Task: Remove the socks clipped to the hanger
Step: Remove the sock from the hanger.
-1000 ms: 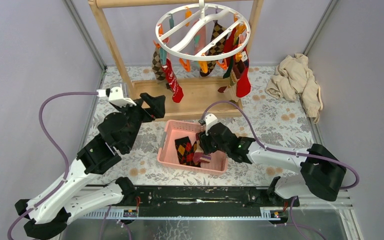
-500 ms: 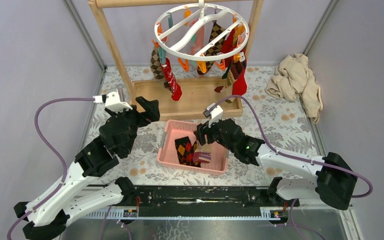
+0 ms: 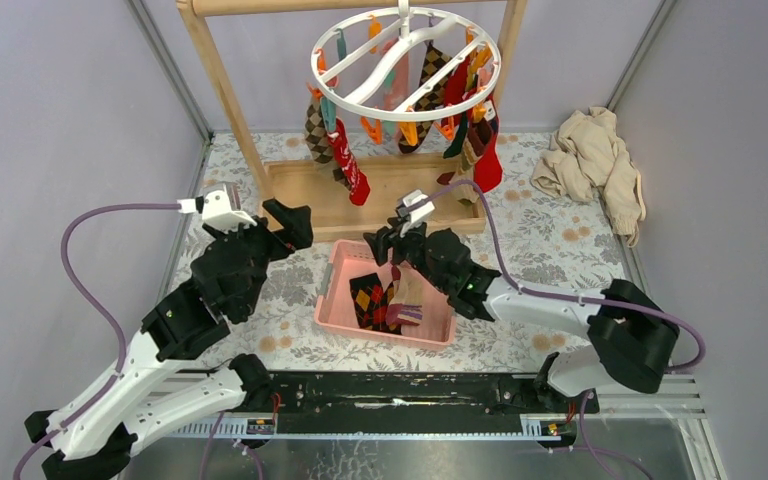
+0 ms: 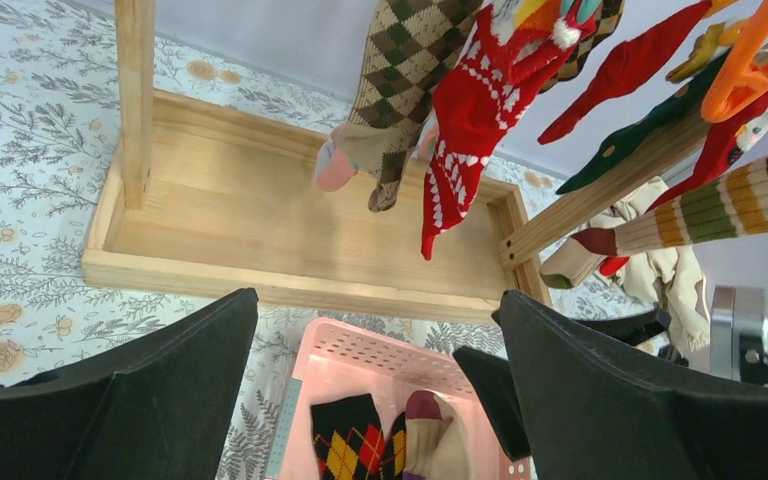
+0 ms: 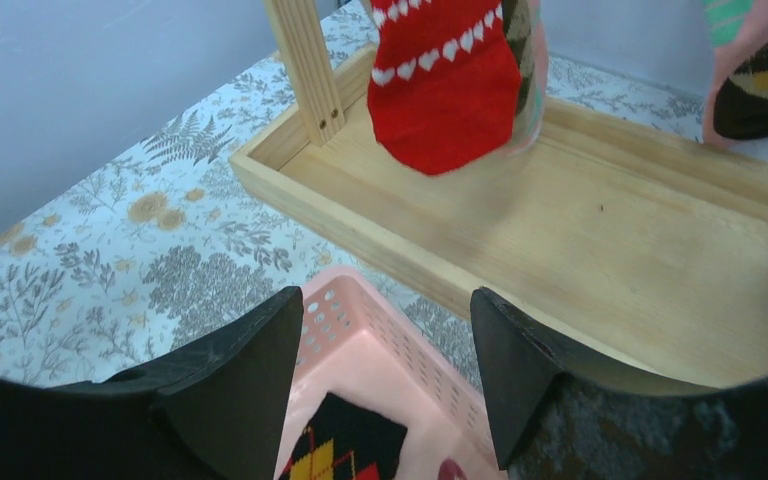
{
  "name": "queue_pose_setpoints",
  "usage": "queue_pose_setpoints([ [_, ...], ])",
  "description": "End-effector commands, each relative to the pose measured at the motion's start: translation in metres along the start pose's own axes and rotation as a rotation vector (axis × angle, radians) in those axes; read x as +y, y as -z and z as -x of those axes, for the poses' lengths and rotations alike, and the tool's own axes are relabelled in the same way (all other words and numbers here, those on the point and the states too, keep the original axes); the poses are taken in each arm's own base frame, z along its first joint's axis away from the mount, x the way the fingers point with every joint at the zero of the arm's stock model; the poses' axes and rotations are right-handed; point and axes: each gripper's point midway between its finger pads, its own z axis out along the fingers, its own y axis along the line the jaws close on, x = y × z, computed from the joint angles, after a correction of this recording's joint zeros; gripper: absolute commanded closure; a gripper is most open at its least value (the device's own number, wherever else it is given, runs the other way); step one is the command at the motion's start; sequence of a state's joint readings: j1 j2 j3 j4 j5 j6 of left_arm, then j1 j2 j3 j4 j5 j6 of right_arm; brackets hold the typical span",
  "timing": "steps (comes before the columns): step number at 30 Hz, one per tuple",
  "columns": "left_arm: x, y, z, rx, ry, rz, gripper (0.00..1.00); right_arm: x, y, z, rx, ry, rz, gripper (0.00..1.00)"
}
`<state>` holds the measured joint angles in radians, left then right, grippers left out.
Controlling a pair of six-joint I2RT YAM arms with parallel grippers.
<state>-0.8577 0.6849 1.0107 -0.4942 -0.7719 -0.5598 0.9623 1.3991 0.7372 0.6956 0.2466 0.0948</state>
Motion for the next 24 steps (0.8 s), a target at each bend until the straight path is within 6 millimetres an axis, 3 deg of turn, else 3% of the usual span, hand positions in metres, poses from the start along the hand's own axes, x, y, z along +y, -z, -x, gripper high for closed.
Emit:
queue_pose_setpoints([
  [1,0.002,0.001,-0.017,0.042,0.002,-0.010,0.01,0.006,-0.024,0.059,-0.176,-0.011,-0.032,0.31],
  [8,0.004,0.003,-0.042,0.117,0.009,-0.028,0.01,0.006,-0.062,0.079,-0.209,0.011,-0.092,0.30],
  [15,0.006,0.007,-0.044,0.123,0.016,-0.039,0.01,0.002,-0.103,0.090,-0.183,-0.018,-0.089,0.31],
  [24,0.005,0.007,-0.046,0.132,0.001,-0.043,0.01,-0.015,-0.117,0.086,-0.148,-0.050,-0.096,0.58],
])
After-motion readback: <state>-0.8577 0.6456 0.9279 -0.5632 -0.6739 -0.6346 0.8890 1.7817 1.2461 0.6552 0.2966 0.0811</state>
